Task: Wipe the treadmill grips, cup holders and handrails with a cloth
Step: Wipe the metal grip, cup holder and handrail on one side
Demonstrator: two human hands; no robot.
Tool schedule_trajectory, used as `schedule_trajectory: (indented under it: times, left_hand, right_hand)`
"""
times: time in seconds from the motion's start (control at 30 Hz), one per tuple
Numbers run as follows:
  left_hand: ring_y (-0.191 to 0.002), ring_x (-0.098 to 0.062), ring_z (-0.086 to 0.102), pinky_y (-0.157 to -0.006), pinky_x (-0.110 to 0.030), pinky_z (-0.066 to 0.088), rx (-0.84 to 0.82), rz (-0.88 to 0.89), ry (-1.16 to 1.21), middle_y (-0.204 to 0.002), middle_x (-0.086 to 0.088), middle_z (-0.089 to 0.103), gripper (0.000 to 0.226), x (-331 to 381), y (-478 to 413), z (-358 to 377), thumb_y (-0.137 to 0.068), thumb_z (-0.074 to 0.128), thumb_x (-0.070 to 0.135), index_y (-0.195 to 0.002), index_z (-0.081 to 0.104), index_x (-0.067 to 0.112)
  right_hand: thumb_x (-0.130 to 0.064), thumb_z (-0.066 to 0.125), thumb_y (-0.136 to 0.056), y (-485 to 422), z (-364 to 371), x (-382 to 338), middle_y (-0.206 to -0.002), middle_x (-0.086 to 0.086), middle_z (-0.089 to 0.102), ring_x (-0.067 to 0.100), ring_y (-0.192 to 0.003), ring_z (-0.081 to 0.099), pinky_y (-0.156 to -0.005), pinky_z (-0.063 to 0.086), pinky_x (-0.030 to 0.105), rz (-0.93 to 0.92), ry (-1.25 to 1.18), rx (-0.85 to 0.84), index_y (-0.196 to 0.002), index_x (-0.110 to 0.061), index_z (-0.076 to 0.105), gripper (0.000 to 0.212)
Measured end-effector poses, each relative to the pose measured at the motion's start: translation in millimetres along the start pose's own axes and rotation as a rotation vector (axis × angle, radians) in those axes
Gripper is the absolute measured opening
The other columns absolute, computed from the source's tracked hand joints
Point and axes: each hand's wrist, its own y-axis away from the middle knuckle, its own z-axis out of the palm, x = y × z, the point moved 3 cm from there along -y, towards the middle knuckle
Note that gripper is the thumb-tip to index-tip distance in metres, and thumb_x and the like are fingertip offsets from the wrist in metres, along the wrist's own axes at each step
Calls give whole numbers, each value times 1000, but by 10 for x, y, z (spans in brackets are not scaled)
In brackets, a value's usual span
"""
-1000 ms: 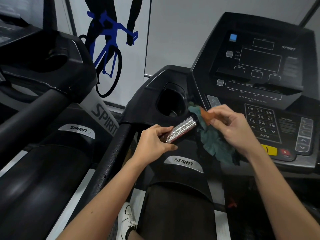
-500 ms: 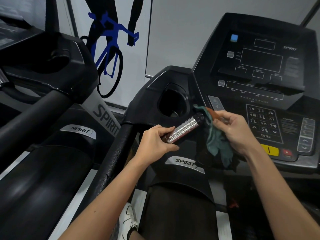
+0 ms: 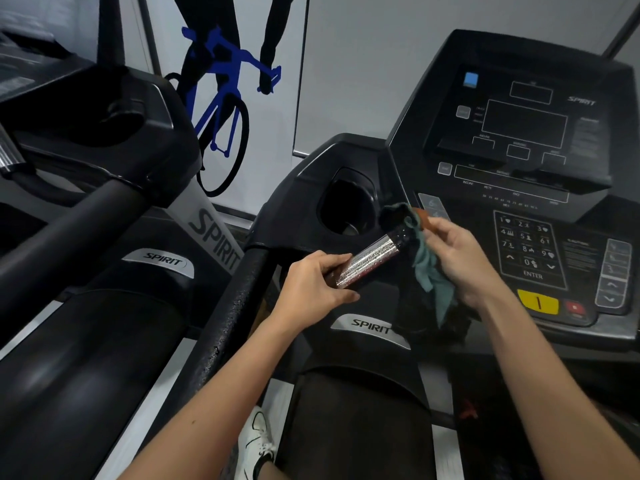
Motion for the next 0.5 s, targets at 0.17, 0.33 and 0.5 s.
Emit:
schedule_trajectory:
  times: [0.17, 0.33, 0.5]
  left_hand:
    - [-101, 1, 57, -82, 0, 38, -41, 12, 95, -108, 10, 60, 74, 39, 30, -25, -58, 87, 28, -124, 53, 29]
    - [-111, 3, 48, -93, -12, 38, -75, 123, 90, -118, 20, 49, 60, 114, 114, -4, -51, 87, 46, -99, 52, 49]
    - [-103, -8, 49, -86, -19, 41, 98, 250, -23, -102, 16, 46, 24, 78, 126, 33, -63, 81, 37, -78, 70, 22]
  right_hand:
    - [6, 41, -91, 267, 57, 179, -94, 3, 64, 8, -82, 66, -72, 57, 21, 71, -419, 80, -93, -10, 55, 21]
    - [1, 51, -83, 417, 203, 290, -97, 6, 66, 14, -90, 68, -76, 58, 29, 90, -633, 154, -95, -7, 56, 15]
    - [6, 47, -88, 538, 315, 395, -97, 7, 65, 16, -91, 68, -84, 55, 33, 120, -593, 135, -93, -6, 55, 15]
